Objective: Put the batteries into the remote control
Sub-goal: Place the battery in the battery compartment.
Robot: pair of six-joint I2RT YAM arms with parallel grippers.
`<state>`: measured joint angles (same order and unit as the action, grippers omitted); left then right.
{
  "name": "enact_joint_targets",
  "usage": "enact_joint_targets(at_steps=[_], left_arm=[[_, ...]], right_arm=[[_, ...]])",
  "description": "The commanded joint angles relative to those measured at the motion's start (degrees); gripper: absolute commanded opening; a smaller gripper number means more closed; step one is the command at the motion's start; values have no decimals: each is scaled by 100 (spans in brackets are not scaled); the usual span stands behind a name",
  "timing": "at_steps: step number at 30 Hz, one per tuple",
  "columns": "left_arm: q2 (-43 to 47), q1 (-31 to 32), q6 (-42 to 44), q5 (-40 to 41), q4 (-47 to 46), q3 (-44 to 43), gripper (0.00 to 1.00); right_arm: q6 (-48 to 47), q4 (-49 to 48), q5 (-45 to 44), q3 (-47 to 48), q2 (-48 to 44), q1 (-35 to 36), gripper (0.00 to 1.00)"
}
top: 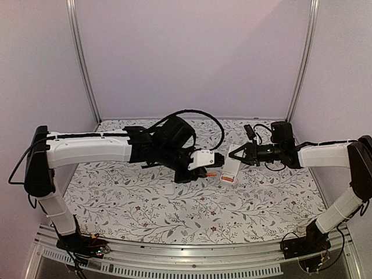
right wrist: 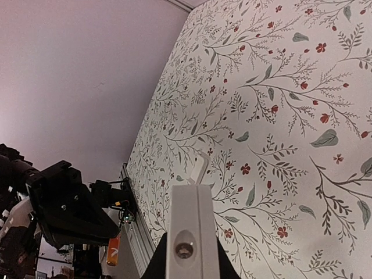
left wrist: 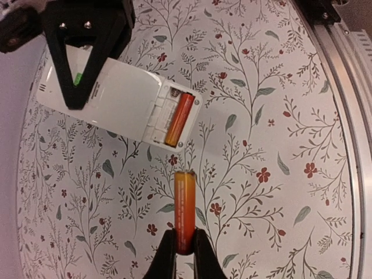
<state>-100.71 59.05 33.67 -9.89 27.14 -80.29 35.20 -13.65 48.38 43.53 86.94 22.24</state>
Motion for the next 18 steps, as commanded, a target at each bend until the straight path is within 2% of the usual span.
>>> enact_joint_targets(at_steps=[1,7,18], left_arm=[[-8,283,-98,545,23,-91,0],[-275,510,6,1304,348,-416,0],[-523,631,381,1548,803,-569,1]], right_arm=[[499,-837,174,-51,243,259,0],[1309,-1796,241,-136,581,553,0],[1532,-2020,113,-34,848,910,0]])
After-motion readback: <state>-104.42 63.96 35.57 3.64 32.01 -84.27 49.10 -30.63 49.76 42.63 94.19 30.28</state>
